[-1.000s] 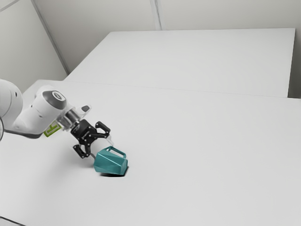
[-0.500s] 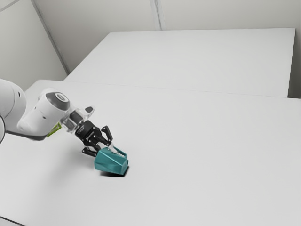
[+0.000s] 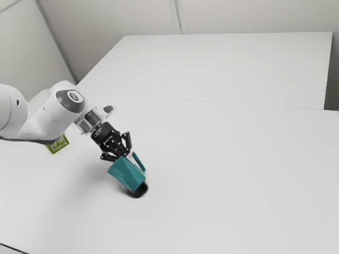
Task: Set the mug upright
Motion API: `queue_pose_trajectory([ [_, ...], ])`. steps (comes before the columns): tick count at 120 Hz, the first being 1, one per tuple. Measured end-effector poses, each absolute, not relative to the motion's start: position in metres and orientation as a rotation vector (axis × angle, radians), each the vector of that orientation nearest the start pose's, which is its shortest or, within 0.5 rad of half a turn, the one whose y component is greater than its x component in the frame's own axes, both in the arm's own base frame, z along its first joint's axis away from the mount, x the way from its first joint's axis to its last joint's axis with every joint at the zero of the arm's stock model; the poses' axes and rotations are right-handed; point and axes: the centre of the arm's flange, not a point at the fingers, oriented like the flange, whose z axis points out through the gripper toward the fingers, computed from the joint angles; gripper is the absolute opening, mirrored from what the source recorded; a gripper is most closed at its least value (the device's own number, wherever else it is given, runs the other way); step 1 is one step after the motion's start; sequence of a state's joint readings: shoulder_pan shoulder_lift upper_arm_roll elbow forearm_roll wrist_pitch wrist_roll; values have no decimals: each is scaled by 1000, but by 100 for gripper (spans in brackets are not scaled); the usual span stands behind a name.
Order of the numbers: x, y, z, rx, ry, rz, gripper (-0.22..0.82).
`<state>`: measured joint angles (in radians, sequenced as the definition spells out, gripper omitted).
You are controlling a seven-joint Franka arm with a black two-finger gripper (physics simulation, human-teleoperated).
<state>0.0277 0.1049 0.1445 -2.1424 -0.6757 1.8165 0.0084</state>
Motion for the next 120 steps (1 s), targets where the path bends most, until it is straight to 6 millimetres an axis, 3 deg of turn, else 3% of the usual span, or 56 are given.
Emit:
queue_pose_trajectory([
  [18,515,18,379,2638,440,-348,-18],
  [45,533,-1,399,2939,231,-124,-18],
  [63,548,-14,390,3032,130,-21,-18],
  [90,559,8,380,3115,95,90,-18],
  [120,564,-1,360,3130,58,80,-18],
])
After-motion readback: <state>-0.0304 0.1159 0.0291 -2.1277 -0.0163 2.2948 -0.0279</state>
